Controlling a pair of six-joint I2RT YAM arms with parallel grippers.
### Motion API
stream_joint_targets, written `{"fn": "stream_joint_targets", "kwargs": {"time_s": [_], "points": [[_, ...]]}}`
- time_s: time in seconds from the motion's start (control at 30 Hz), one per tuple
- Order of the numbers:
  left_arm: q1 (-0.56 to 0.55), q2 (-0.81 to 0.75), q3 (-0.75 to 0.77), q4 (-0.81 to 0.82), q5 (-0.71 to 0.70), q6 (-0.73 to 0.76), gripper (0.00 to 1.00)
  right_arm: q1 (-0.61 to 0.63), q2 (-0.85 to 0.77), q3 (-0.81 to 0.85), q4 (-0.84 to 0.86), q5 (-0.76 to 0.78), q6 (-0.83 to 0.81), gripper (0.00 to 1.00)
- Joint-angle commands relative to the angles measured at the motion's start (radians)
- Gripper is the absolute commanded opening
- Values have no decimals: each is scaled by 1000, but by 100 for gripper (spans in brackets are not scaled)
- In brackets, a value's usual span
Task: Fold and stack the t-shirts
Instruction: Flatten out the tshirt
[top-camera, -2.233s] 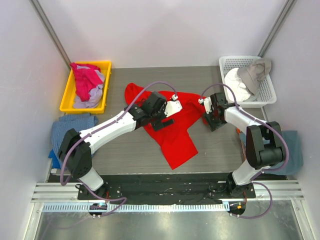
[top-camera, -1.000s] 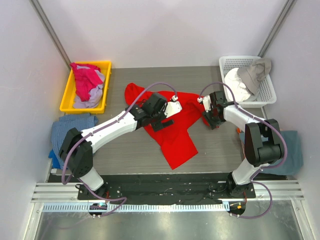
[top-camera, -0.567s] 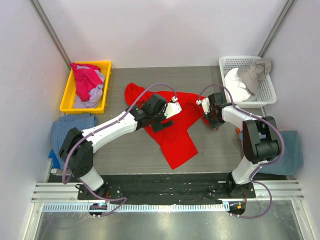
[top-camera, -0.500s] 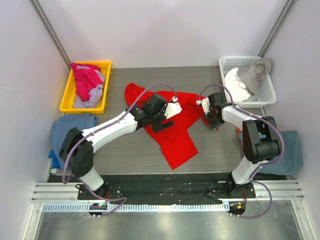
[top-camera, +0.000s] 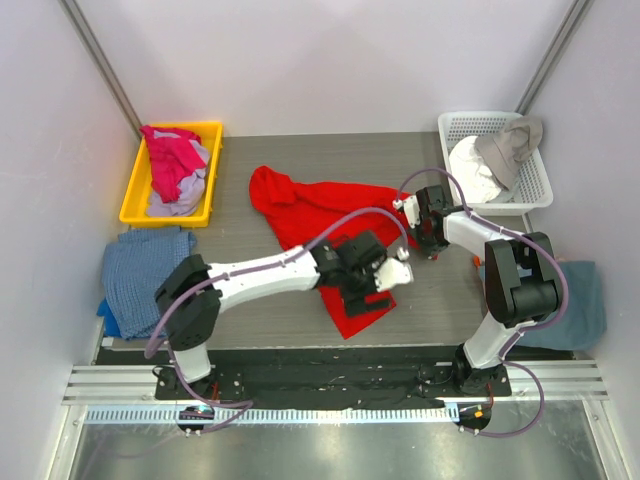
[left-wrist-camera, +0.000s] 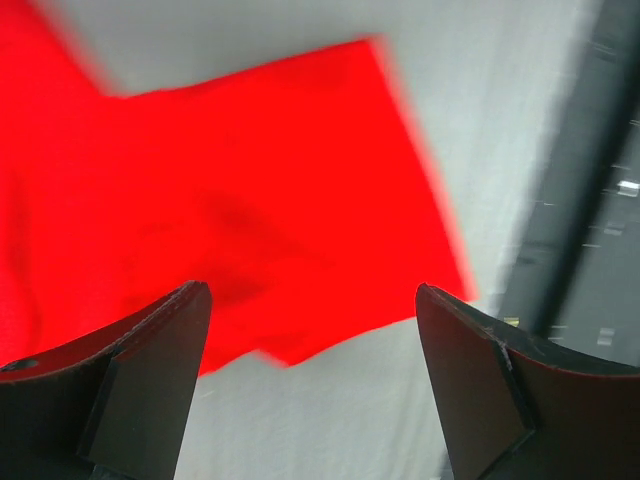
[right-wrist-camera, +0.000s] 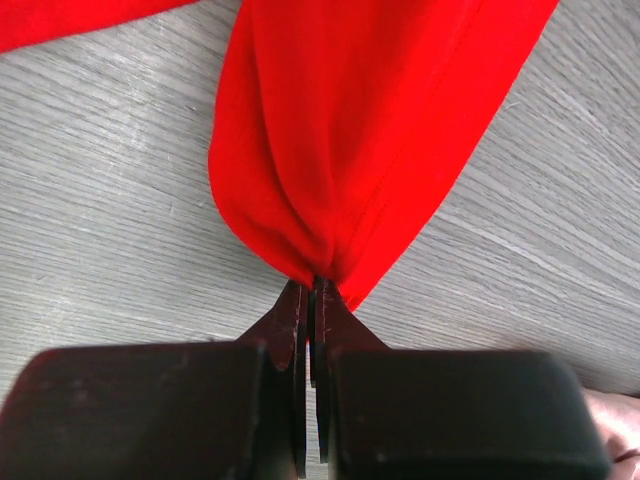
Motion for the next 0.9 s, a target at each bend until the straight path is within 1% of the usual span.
{"fn": "stream_joint_targets", "kwargs": {"time_s": [0.0,0.03,0.1,0.2,0.27,0.4,0.63,0.87], "points": [[-97,57,-31,25,-67,-58,88,3,0,6,21,24,14,1],[-108,68,-31,32,-99,-57,88,3,-1,6,23,24,14,1],[-134,88,-42,51,-120,-65,88,0,-3,6,24,27,14,1],[-152,99,-79,98,-228,-69,88,-2,-7,3,24,24,16,1],[-154,103,-105,118,-294,-71,88,-2,-12,2,23,19,17,1],[-154,105,-135,158,-360,-66,88,-3,-7,-3,23,7,18,1],[-168,97,-160,152,-334,-72,88,-3,-4,-5,24,8,18,1],[-181,51,-155,114,-327,-65,88,-3,2,-17,30,8,19,1]]}}
